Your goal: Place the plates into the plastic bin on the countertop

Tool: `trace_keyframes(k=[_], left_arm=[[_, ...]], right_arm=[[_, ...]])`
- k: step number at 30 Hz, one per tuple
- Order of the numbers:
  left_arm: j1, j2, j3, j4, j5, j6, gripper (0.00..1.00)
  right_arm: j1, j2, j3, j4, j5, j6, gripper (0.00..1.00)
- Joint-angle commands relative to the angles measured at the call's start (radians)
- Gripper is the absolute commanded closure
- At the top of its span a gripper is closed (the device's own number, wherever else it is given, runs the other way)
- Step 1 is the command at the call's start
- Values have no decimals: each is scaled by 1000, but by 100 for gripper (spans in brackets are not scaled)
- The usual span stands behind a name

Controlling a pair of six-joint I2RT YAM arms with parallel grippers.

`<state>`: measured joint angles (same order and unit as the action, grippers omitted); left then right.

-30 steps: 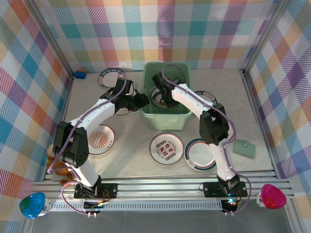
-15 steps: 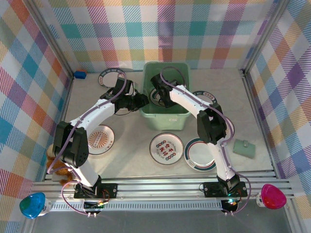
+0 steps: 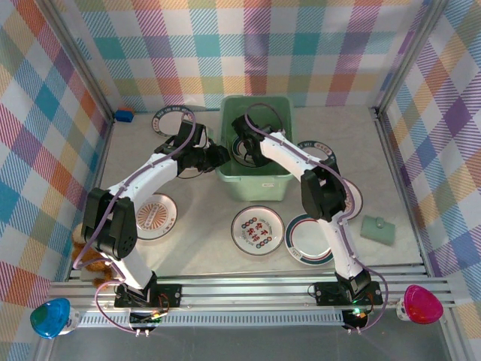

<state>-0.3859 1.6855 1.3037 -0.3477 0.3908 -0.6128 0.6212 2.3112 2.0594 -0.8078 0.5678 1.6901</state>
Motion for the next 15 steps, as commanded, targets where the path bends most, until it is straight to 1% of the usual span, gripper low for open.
trace_keyframes(k=[1, 3, 4, 15], left_arm=[[-8, 16, 8, -43, 3, -5, 70], [-8, 17, 8, -45, 2, -7, 70], [-8, 17, 9, -45, 0, -7, 70], [-14, -3, 13, -53, -45, -16, 66]], right_arm=[[-8, 4, 42, 28, 26, -55, 25], [-8, 0, 43, 40, 19, -82, 7], [-8, -5, 40, 55, 16, -107, 1], [-8, -72, 15, 162, -7, -305, 1]])
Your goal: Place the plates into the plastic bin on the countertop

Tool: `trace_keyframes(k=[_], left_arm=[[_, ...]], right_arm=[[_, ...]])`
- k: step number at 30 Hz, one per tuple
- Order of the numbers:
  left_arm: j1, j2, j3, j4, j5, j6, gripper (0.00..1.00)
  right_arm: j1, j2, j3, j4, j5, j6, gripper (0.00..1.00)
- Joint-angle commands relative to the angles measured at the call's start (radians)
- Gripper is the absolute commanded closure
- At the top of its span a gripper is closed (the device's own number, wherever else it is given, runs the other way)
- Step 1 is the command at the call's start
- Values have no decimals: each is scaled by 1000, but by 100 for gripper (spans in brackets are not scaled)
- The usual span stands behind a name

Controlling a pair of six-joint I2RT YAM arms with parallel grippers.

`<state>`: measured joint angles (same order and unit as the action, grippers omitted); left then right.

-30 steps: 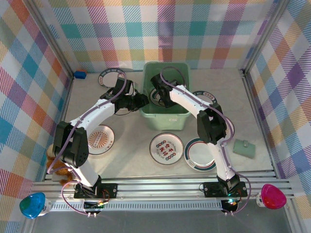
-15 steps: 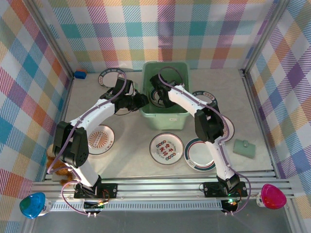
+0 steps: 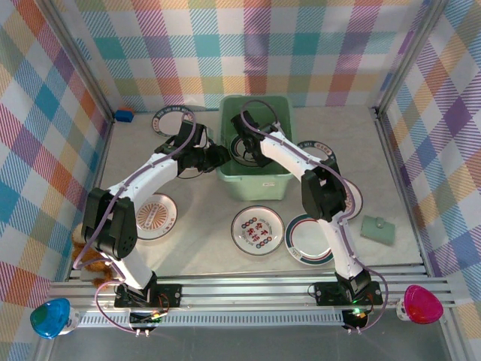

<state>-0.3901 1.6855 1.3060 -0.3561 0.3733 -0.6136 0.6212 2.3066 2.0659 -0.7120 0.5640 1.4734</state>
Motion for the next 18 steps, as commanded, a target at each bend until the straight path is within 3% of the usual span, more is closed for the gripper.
trace_keyframes(k=[1, 18], left_arm=[[-10, -4, 11, -45, -30, -15, 66], [-17, -37, -24, -50, -63, -18, 65]], right_arm=[[-10, -63, 12, 52, -16, -85, 1], [-19, -43, 75, -135, -146, -10, 1]])
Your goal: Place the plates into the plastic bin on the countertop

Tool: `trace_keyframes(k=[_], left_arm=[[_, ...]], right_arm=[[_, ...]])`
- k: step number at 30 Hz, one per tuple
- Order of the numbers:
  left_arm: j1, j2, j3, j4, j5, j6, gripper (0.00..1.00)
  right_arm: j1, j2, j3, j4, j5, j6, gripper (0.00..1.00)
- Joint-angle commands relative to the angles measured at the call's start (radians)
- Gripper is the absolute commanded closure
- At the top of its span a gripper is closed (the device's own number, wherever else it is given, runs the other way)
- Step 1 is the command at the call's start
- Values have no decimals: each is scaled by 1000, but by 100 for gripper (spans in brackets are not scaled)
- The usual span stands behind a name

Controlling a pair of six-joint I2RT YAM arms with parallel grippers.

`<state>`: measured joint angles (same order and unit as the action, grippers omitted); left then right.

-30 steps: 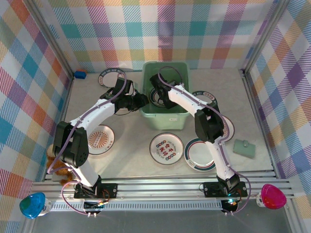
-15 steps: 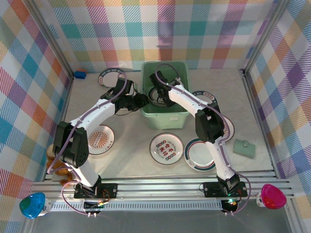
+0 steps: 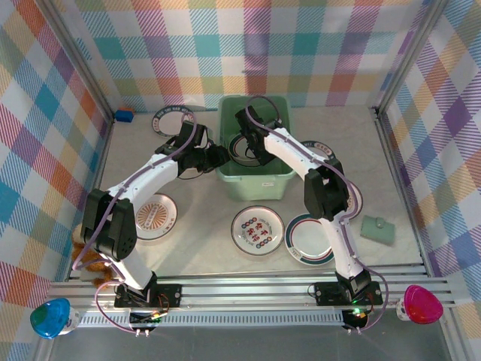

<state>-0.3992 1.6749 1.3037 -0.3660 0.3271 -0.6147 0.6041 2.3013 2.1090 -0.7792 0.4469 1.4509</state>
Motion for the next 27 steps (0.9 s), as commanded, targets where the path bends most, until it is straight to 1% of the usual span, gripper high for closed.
trace_keyframes(k=[1, 6, 11, 15, 18, 22, 25, 27], left_arm=[[-9, -27, -22, -39, -17, -17, 65], [-9, -26, -34, -36, -17, -11, 65], [-9, -17, -27, -55, -16, 8, 65], [-9, -6, -24, -63, -8, 18, 65], [-9, -4, -23, -67, -9, 22, 65], [-8, -6, -16, -82, -13, 29, 65], [-8, -19, -16, -94, -35, 23, 66], [-8, -37, -25, -93, -51, 12, 66]], right_arm=[[-1, -37, 30, -83, -37, 24, 1], [-2, -20, 34, -117, -63, 39, 1], [-3, 26, 132, -207, -91, 41, 1], [-7, 33, 136, -221, -123, 44, 1], [-7, 20, 136, -197, -114, 9, 1], [-6, -43, 134, -52, -85, -187, 1], [-4, -84, 173, 81, -90, -457, 1], [-4, -86, 246, 75, -101, -584, 1]])
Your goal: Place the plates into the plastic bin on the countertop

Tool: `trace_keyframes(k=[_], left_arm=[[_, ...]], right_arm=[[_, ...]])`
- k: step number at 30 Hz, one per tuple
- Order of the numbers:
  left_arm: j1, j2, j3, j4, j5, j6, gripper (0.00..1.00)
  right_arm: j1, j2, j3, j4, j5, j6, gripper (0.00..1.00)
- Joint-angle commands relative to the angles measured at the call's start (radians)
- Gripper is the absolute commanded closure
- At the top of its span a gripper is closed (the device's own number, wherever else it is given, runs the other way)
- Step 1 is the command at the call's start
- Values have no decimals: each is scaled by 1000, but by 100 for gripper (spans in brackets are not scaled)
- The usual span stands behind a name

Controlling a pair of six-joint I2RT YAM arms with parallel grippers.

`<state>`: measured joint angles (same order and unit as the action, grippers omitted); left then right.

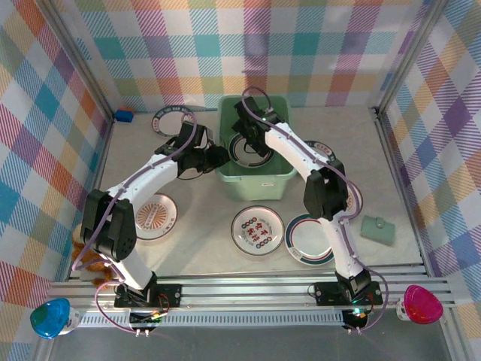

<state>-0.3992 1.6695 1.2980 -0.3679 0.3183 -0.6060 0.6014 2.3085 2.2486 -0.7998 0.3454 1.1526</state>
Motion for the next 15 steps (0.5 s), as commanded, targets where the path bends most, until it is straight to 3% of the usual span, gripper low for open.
trace_keyframes(k=[1, 10, 15], left_arm=[[-8, -39, -24, -90, -48, -3, 66], [-20, -116, -55, -107, -109, -73, 67], [-68, -160, -60, -172, -188, -98, 67]], right_arm=[[-3, -96, 132, 88, -10, -331, 1], [-17, -220, 130, 14, -118, -576, 1], [-35, -332, 59, -53, -139, -696, 1]])
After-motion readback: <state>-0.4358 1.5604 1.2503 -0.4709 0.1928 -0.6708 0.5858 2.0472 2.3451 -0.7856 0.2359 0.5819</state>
